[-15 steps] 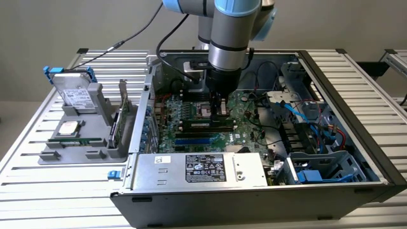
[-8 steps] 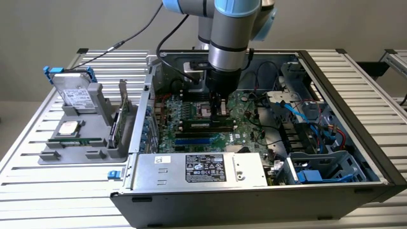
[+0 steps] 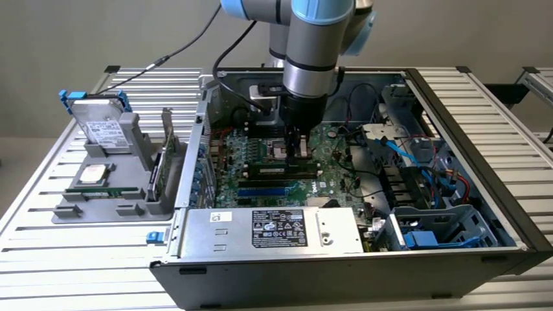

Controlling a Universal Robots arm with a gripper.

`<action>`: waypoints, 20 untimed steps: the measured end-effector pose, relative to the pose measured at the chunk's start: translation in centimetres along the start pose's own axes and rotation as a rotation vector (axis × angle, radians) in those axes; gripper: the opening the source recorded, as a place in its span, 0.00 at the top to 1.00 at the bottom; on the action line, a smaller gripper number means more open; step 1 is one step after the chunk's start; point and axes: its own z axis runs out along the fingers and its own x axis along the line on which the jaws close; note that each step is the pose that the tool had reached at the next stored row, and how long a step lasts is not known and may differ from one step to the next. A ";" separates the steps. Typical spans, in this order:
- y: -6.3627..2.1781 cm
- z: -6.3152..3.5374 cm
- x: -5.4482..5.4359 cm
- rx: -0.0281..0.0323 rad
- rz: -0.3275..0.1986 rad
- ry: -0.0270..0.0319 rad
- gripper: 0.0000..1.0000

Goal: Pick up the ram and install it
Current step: 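Insert the ram into the slot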

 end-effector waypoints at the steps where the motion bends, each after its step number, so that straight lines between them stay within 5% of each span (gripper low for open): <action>1: 0.00 0.05 0.0 0.0000 0.000 0.0002 0.86; 14: -0.02 0.24 0.0 -0.0003 0.000 0.0001 0.85; 20: -0.02 0.24 0.0 -0.0003 0.000 0.0000 0.60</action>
